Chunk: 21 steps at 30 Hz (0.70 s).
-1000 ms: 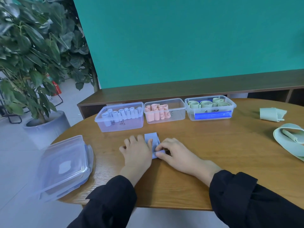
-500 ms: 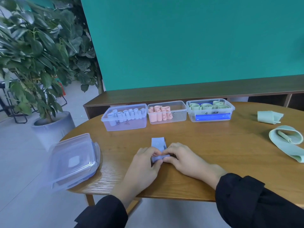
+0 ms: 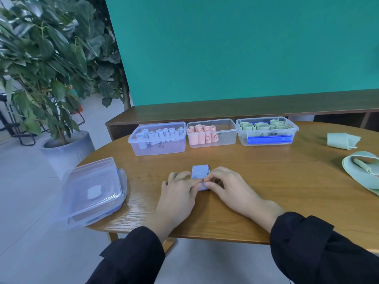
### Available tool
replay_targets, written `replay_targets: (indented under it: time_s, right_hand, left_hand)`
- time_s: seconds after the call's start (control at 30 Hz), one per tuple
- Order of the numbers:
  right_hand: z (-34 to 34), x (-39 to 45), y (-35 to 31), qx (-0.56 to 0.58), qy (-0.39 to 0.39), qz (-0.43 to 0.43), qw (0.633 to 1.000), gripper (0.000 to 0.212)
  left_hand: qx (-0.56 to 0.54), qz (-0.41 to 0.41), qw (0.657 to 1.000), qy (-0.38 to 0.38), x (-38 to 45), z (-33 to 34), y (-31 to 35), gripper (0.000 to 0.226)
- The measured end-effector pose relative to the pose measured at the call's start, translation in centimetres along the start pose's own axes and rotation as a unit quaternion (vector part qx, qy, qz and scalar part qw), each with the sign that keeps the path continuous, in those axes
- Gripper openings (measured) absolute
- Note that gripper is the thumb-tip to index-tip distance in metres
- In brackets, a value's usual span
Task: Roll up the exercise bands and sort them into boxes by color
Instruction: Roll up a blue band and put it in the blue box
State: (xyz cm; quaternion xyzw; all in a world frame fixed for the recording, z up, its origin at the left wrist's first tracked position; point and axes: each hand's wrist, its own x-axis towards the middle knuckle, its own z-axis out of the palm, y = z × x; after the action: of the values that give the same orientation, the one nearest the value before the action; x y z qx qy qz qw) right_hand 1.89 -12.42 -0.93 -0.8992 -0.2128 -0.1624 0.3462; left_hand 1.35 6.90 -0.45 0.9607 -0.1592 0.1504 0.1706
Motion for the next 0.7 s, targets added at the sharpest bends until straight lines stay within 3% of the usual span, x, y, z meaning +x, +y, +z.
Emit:
replay_targets:
  time_s: [0.1, 0.23, 0.43, 0.6, 0.7]
  right_hand:
    - [-0.3, 0.4, 0.5, -0.03, -0.037, 0.016, 0.999, 0.019]
    - [-0.4, 1.5, 0.6, -0.082, -0.051, 0.031, 0.995, 0.029]
    - [-0.4, 2.7, 0.6, -0.115, -0.069, 0.044, 0.99, 0.032]
    - [-0.7, 3.4, 0.2, -0.105, -0.024, 0.042, 0.993, 0.008]
    - [-0.7, 3.5, 0.4, -0.095, -0.039, 0.043, 0.994, 0.011]
  left_hand:
    - [-0.022, -0.022, 0.999, 0.009, 1.0, 0.0, -0.1, 0.029]
    - [-0.133, -0.011, 0.987, 0.093, 2.0, 0.4, -0.5, 0.01]
    - [-0.086, 0.047, 0.993, 0.066, 2.3, 0.3, -0.9, 0.017]
    - [-0.021, 0.057, 0.998, 0.015, 3.5, 0.0, -0.9, 0.023]
    - [-0.007, 0.053, 0.998, -0.012, 4.2, -0.1, -0.9, 0.016]
